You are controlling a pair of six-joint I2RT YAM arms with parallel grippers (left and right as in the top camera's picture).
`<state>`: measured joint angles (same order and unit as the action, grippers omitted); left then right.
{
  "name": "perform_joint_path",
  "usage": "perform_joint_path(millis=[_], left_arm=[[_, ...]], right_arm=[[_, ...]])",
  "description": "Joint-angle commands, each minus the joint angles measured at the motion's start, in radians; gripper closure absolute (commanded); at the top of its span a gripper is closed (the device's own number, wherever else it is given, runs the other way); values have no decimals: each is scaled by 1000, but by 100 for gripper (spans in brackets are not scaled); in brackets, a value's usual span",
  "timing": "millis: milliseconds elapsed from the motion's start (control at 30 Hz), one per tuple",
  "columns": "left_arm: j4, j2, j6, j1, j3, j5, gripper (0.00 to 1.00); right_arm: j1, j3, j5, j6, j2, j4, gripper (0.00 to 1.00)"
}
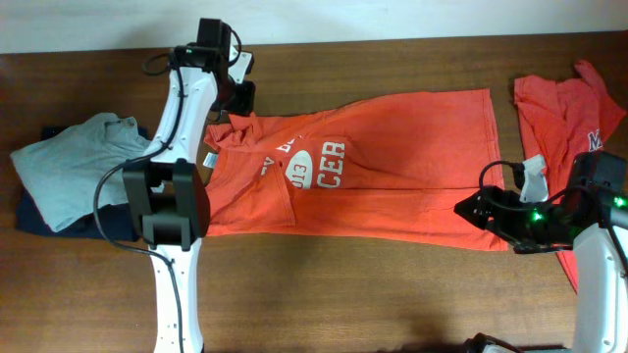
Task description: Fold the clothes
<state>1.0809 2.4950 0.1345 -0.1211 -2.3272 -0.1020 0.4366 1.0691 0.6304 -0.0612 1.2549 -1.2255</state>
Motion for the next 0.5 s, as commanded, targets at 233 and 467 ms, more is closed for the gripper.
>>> perform_joint_path(millis=[233, 467], left_arm=[[59, 9, 18, 9, -93, 14, 100], [141, 0, 18, 13, -392, 13, 100]], right_arm=[[-5, -4, 18, 18, -14, -9, 13], [-5, -4, 17, 17, -14, -8, 13]])
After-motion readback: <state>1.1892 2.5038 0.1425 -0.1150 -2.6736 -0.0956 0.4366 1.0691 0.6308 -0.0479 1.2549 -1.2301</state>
